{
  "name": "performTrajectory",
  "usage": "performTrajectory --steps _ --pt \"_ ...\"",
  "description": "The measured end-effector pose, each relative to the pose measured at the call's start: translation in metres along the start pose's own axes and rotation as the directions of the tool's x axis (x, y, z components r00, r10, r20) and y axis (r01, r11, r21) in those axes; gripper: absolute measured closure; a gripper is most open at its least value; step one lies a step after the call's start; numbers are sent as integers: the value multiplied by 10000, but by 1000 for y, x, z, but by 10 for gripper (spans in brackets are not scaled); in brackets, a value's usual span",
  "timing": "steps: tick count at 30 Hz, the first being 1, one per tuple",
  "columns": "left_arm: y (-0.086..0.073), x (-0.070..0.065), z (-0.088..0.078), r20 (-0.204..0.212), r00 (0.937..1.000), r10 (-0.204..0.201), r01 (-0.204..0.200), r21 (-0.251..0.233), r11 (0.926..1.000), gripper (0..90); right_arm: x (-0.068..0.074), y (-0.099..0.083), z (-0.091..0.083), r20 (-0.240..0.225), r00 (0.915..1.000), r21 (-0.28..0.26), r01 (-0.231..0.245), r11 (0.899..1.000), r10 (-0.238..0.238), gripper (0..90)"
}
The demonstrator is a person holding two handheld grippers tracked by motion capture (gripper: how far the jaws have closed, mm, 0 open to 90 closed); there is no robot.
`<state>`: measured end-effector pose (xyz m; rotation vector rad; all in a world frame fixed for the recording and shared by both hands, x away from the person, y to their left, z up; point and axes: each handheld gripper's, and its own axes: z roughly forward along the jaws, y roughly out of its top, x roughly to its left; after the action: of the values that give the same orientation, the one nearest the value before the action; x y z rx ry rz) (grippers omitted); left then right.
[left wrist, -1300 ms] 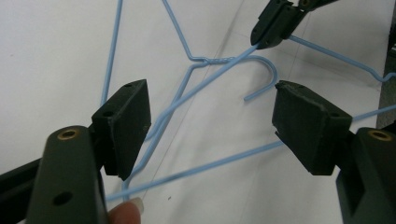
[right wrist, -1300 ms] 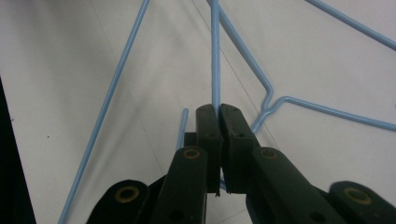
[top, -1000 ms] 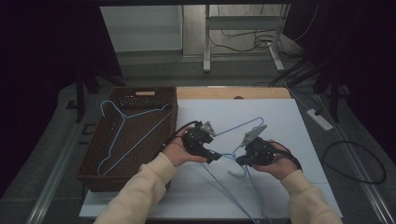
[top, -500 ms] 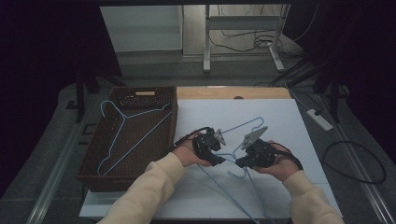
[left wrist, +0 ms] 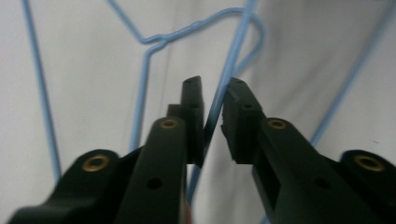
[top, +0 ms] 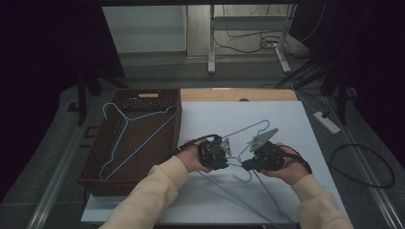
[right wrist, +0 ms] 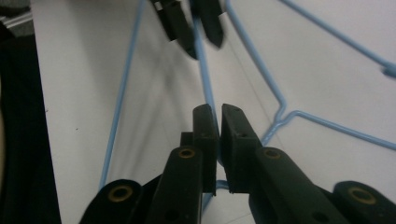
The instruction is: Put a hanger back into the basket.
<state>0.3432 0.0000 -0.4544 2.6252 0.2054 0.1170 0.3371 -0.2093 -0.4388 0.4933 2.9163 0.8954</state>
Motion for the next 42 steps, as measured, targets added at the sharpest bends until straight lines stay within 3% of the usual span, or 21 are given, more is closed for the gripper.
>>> performTrajectory --steps 4,6,8,13,18,25,32,36,42 --pt "1 -5 -6 243 9993 299 -298 -59 9995 841 0 -5 -7 188 9997 -494 -139 9987 149 865" --pt "0 -5 -8 294 9993 237 -235 -88 9997 859 0 -9 -10 288 9993 -820 -196 9964 220 831" --pt "-3 -4 -13 427 9989 -174 198 -560 9982 865 0 -13 -13 435 9986 -1207 -258 9924 312 791" --pt "-10 -1 -28 565 9963 -643 709 -1229 9899 866 4 -21 -27 999 9918 -2448 -537 9681 803 685" --pt "-17 -2 -38 612 9938 -930 1027 -1826 9778 867 12 -31 -41 1672 9778 -3386 -636 9388 1265 604" --pt "-25 -4 -49 698 9881 -1374 1510 -2611 9534 868 21 -50 -50 2301 9509 -4212 -945 9020 2070 492" --pt "-31 -7 -65 486 9836 -1740 1802 -3296 9267 869 23 -70 -53 2466 9247 -4811 -1430 8649 2901 444" --pt "-35 -9 -73 305 9796 -1986 1961 -3614 9116 869 24 -78 -53 2588 9124 -5005 -1541 8519 3171 418" --pt "-40 -15 -86 -233 9670 -2539 2240 -3982 8895 869 25 -87 -47 2652 9016 -5018 -1736 8474 3417 391"
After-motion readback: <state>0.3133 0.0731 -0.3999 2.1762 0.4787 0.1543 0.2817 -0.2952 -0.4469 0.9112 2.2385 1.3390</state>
